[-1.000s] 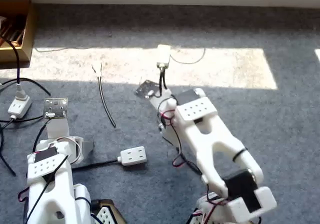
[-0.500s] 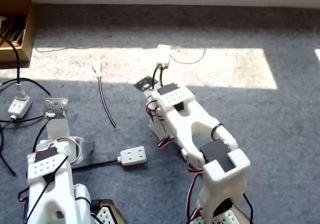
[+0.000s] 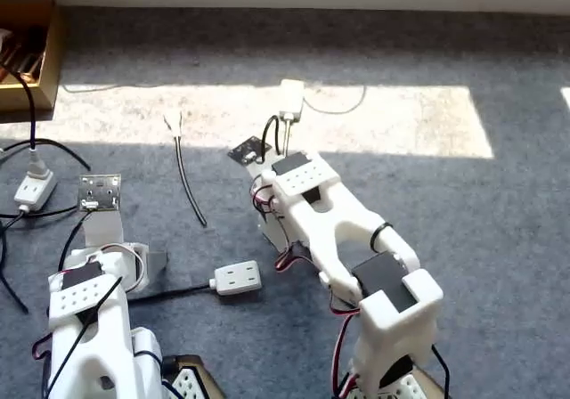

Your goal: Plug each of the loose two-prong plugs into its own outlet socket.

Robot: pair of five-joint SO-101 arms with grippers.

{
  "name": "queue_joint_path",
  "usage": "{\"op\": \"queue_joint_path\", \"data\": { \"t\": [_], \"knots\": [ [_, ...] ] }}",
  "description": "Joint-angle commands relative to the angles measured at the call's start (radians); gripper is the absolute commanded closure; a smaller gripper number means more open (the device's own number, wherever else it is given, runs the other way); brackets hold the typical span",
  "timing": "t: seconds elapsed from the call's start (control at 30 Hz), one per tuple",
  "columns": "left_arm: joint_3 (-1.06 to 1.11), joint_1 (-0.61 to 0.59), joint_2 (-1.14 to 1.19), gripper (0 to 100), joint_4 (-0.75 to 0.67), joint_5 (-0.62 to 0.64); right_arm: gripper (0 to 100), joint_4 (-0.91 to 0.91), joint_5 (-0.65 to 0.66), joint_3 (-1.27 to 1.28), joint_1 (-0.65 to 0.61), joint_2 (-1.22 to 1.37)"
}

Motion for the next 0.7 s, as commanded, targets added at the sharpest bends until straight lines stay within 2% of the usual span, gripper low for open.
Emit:
{"op": "queue_joint_path", "data": {
  "t": [0.0,0.1,0.47,0.6,0.67],
  "knots": [
    [0.002,0.025,-0.004,66,-0.008,-0.008,82.4,-0.025,-0.054,0.016,-0.018,-0.007],
    [0.002,0.025,-0.004,66,-0.008,-0.008,87.1,-0.016,-0.061,0.024,-0.019,-0.007],
    [0.002,0.025,-0.004,66,-0.008,-0.008,88.2,-0.016,-0.126,0.077,-0.031,-0.012],
    [0.002,0.025,-0.004,66,-0.008,-0.008,96.4,0.019,-0.137,0.074,-0.051,-0.012],
    [0.002,0.025,-0.004,66,-0.008,-0.008,97.4,0.022,-0.138,0.074,-0.064,-0.010]
  ]
}}
